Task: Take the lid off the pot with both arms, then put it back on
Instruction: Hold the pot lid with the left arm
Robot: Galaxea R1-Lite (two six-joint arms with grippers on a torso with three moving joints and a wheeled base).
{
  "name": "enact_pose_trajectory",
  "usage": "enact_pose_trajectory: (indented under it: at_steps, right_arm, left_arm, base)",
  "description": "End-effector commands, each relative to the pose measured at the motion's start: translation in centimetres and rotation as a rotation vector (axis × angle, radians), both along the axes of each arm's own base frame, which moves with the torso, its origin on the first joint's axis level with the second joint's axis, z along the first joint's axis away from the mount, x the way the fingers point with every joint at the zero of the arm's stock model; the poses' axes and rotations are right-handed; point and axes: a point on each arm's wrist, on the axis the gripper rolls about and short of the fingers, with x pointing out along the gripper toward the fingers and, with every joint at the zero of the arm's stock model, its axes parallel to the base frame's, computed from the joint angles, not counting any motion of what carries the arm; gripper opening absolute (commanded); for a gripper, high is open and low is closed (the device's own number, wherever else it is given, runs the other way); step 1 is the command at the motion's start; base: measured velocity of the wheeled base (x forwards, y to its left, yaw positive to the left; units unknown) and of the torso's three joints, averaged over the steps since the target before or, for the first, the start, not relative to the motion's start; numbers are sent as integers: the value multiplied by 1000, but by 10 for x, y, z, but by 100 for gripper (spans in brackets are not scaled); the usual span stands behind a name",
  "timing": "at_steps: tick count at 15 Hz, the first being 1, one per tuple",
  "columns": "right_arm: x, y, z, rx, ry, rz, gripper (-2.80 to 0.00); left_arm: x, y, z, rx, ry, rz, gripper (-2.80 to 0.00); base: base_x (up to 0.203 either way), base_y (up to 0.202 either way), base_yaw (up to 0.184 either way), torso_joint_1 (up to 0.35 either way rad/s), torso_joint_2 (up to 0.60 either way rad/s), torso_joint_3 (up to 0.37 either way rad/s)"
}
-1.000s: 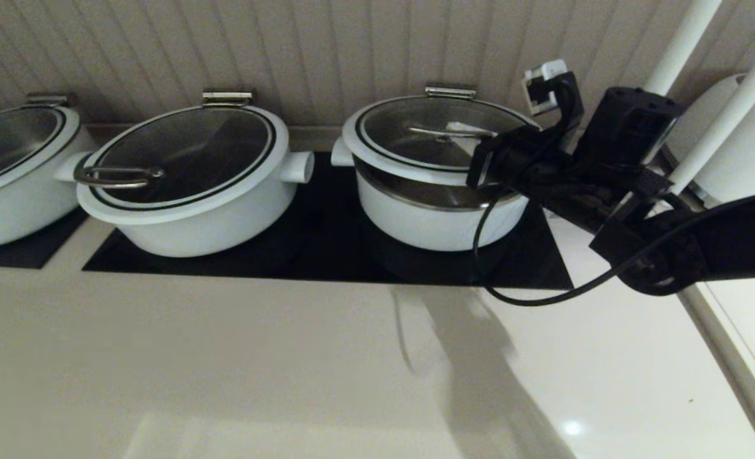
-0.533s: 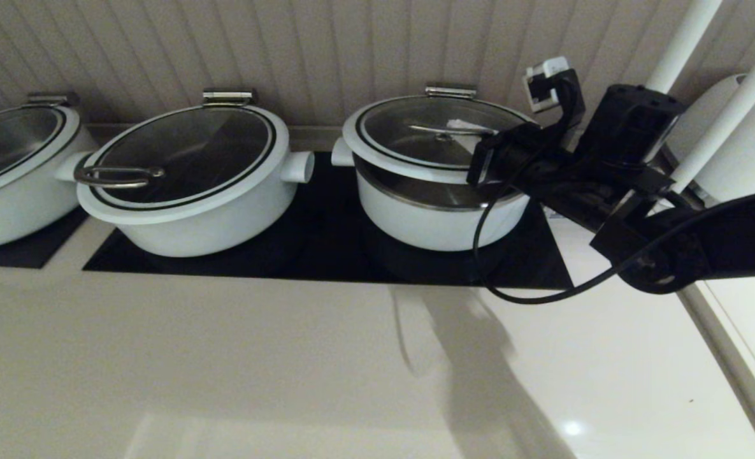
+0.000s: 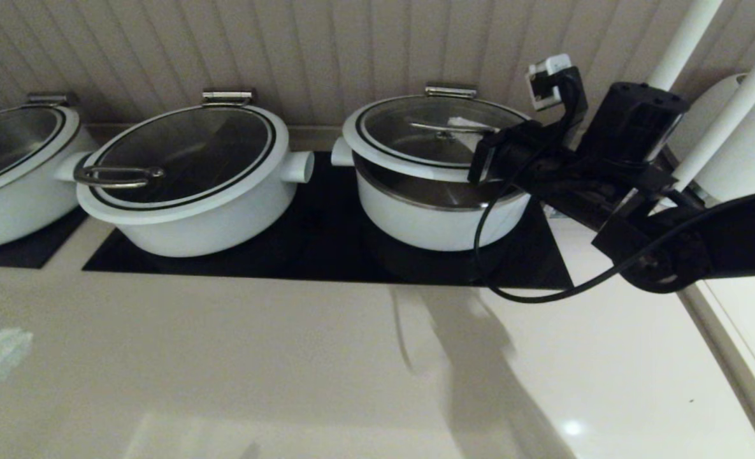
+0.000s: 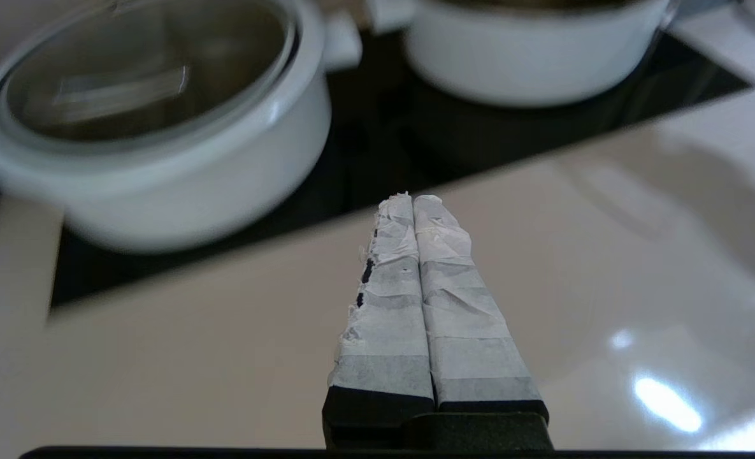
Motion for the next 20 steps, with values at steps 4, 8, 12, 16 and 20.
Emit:
enact_pose_trajectory:
  at_steps: [4, 8, 12, 16, 20]
  right_arm:
    - [1, -2, 3, 6, -11, -2, -280]
    - [2, -1, 5, 23, -7, 3, -280]
    - [6, -3, 2, 19, -3, -5, -280]
    - [12, -6, -3, 15, 3, -18, -280]
    - [15, -10, -5, 14, 6, -27, -280]
  left_arm:
    - [65, -24, 15, 40, 86, -214, -280]
    - [106, -51, 18, 63, 92, -314, -280]
    - [137, -75, 11, 73, 93, -354, -280]
    - [166, -99, -4, 77, 94, -366, -280]
    - [194, -132, -18, 71, 78, -362, -280]
  base:
    - [0, 0, 0, 0, 0, 0]
    - [0, 0, 0, 0, 0, 0]
    - [0, 0, 0, 0, 0, 0]
    - [0, 0, 0, 0, 0, 0]
    - [0, 0, 0, 0, 0, 0]
